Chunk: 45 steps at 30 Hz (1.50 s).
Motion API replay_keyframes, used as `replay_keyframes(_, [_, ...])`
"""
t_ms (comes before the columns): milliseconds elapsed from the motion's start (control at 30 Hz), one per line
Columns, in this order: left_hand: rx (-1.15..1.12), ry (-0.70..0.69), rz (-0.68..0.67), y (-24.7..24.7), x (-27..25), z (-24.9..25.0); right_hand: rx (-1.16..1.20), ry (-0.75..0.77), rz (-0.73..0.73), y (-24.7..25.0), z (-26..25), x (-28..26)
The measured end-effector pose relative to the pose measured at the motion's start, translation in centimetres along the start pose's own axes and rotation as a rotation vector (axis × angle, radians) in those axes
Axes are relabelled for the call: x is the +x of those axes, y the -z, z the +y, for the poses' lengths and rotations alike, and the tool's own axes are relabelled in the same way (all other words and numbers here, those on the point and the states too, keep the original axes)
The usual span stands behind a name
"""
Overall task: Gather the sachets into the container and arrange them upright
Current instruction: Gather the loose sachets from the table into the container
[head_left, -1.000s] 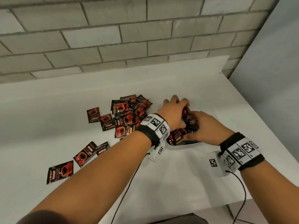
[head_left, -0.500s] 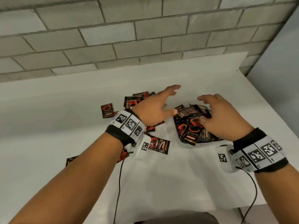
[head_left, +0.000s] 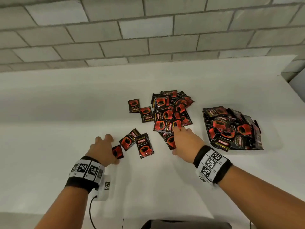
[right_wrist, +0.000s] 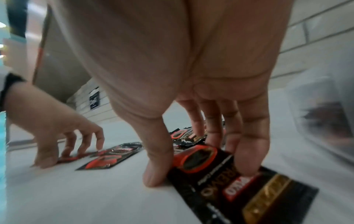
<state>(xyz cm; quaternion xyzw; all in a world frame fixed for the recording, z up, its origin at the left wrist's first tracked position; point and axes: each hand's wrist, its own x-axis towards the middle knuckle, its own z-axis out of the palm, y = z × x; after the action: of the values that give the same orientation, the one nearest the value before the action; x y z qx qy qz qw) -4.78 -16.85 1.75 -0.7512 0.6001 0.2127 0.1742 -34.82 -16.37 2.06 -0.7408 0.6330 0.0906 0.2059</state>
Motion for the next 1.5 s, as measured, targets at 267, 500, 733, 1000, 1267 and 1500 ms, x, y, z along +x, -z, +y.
replay_keyframes(267, [0.005,-0.06,-0.038,0.8,0.2,-0.2,0.094,-0.056,-0.014,1.1,0.4,0.1])
replay_keyframes(500, [-0.181,-0.031,0.021,0.6,0.2,-1.3,0.457,-0.054,0.164,1.9,-0.4,0.7])
replay_keyframes(733, [-0.267,-0.183,-0.062,2.7,0.5,-2.9,0.291,-0.11,0.132,-0.2,-1.8,2.3])
replay_keyframes(1000, [-0.103,-0.461,0.033,3.0,1.6,4.5,0.487,-0.081,0.14,0.6,-0.4,1.6])
replay_keyframes(1267, [-0.14,-0.388,0.004,2.2,2.6,5.0,0.315,0.043,-0.001,5.6,0.1,-1.9])
replay_keyframes(1500, [-0.338,-0.423,-0.046,5.1,1.2,2.2,0.276,0.029,0.106,6.7,-1.0,1.7])
